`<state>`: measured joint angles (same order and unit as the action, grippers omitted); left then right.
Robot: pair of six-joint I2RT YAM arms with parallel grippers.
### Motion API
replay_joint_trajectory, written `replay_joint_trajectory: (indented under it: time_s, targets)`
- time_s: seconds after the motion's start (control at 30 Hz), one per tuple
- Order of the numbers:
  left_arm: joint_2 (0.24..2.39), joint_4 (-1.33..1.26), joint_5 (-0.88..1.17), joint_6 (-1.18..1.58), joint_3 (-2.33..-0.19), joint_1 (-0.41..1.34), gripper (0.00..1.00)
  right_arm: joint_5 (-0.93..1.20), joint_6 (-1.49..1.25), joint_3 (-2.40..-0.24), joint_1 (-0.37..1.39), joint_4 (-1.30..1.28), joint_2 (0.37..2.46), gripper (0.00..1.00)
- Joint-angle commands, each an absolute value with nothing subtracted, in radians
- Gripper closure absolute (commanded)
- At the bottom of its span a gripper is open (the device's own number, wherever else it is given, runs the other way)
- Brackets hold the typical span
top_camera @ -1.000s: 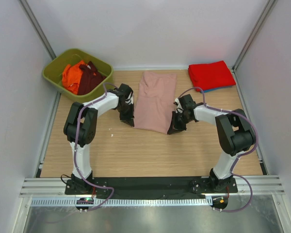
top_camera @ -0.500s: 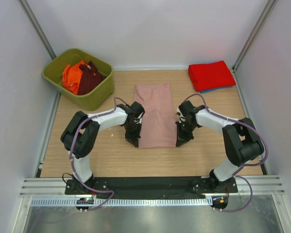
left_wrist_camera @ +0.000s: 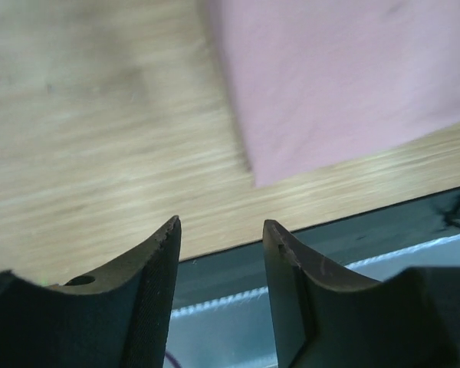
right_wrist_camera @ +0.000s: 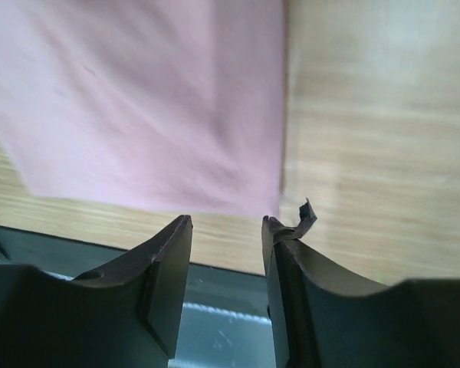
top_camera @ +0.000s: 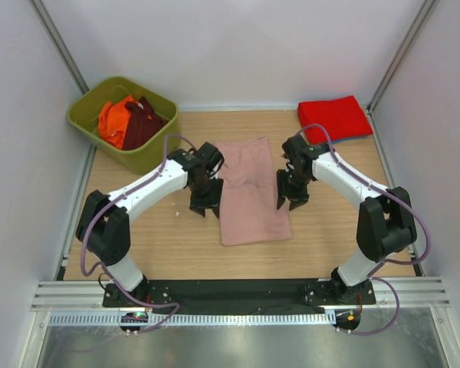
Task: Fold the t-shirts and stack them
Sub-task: Fold the tshirt
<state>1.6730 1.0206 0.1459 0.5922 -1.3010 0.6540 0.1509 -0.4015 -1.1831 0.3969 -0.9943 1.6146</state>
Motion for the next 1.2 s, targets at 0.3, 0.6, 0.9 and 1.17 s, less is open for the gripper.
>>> replay_joint_trajectory:
  time_s: [0.3, 0.6, 0.9, 1.17]
  targets:
    - [1.977, 0.828, 0.261, 0.518, -1.641, 0.549, 0.71, 0.227, -0.414, -1.471, 0.328, -0.853, 1.894, 0.77]
    - [2.059, 0.736, 0.307, 0.545, -1.647, 0.505, 0.72, 0.248, -0.403, -1.480, 0.302, -0.810, 1.944, 0.87]
    - [2.103, 0.756, 0.224, 0.560, -1.625, 0.500, 0.71, 0.249, -0.400, -1.509, 0.264, -0.778, 2.019, 0.87]
    - [2.123, 0.811, 0.111, 0.520, -1.586, 0.492, 0.71, 0.218, -0.393, -1.539, 0.259, -0.775, 2.074, 0.87]
